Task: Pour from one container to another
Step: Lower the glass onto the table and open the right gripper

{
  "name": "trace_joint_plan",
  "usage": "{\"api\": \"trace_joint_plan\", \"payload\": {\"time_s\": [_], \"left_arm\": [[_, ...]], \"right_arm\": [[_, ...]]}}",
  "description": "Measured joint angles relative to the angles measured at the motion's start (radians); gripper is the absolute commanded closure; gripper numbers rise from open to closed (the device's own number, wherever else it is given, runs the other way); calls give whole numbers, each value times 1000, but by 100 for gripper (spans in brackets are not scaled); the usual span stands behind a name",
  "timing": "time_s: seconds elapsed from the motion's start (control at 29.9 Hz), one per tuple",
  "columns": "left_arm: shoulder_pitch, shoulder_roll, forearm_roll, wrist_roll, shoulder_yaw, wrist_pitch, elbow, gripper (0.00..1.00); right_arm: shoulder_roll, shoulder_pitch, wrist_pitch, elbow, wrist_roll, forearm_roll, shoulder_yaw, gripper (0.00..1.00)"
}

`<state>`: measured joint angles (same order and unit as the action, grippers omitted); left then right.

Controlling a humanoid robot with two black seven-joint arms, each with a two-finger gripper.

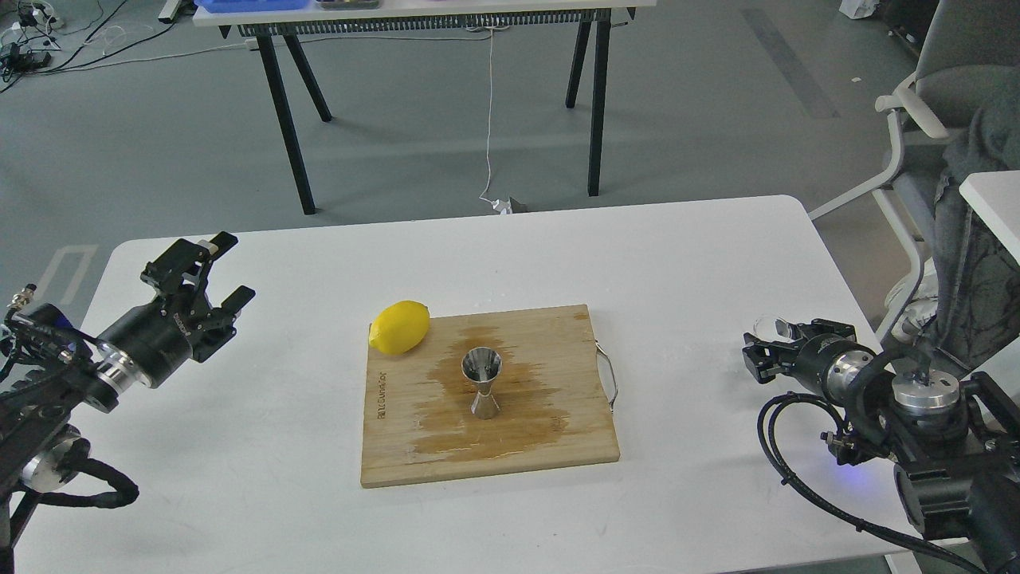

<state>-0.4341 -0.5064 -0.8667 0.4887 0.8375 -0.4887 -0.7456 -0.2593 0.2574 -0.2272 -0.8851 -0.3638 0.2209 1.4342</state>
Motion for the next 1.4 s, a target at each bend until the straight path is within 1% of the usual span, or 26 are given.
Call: {"api": "trace_joint_plan", "payload": {"time_s": [0.27,0.47,0.53,0.57,0.74,1.0,1.14,1.2,1.27,1.4], "left_arm": [[0,2,0,0,0,0,0,1],[0,1,0,0,0,0,0,1],[0,1,0,0,0,0,0,1],[1,1,0,0,0,0,0,1],[1,1,0,0,0,0,0,1],[2,2,0,0,0,0,0,1],[2,2,0,0,0,0,0,1],[2,2,0,0,0,0,0,1],[2,2,0,0,0,0,0,1],[2,2,0,0,0,0,0,1]], "right_arm": [[2,0,2,-2,-1,0,0,66],[6,0,2,-4,-2,1,0,63],[6,0,2,-4,-2,1,0,59],[7,0,2,-4,-2,1,0,53],[7,0,3,-6,-3,2,0,50],[9,-1,3,-6,-3,2,0,33],[17,-1,5,-6,-3,2,1,32],[18,-1,5,-8,-3,2,1,30],[18,-1,5,-8,-3,2,2,17],[22,-1,5,-10,-3,2,2,13]]}}
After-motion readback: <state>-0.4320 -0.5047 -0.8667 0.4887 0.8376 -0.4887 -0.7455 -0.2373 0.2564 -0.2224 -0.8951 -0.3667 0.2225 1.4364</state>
